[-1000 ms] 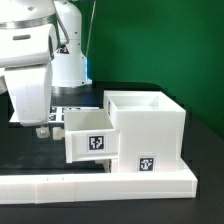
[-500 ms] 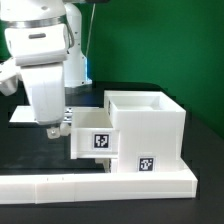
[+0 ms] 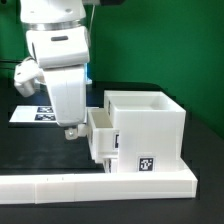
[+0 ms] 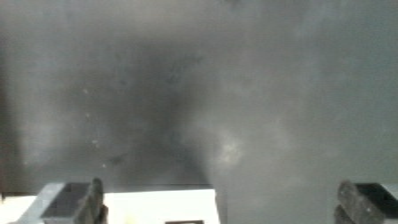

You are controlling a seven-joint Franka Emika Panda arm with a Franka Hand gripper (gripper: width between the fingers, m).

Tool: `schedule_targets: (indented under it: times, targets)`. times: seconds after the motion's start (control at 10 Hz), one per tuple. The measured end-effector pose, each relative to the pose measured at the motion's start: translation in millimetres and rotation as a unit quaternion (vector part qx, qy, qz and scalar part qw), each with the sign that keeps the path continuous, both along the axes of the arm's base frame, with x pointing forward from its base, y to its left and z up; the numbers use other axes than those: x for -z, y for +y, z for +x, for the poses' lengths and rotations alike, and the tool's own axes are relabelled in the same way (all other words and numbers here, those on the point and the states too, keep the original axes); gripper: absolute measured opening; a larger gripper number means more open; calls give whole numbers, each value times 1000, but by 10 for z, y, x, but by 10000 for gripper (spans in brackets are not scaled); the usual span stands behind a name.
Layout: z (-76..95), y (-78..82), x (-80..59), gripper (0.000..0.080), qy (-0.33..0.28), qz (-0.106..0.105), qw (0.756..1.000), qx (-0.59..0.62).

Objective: Assemble drawer

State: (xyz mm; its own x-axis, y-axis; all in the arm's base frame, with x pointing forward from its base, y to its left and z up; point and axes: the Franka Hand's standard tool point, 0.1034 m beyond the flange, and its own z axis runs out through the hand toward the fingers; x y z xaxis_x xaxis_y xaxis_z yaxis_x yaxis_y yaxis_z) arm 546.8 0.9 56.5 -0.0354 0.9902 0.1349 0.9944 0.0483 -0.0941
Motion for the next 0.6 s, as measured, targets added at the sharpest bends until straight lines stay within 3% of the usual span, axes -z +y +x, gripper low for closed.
schedule_targets:
  times: [0.3, 0.6]
  targets:
    - [18, 153, 20, 649, 3, 0, 1000, 14]
    - [-5, 71, 9, 649, 4, -2, 1000, 22]
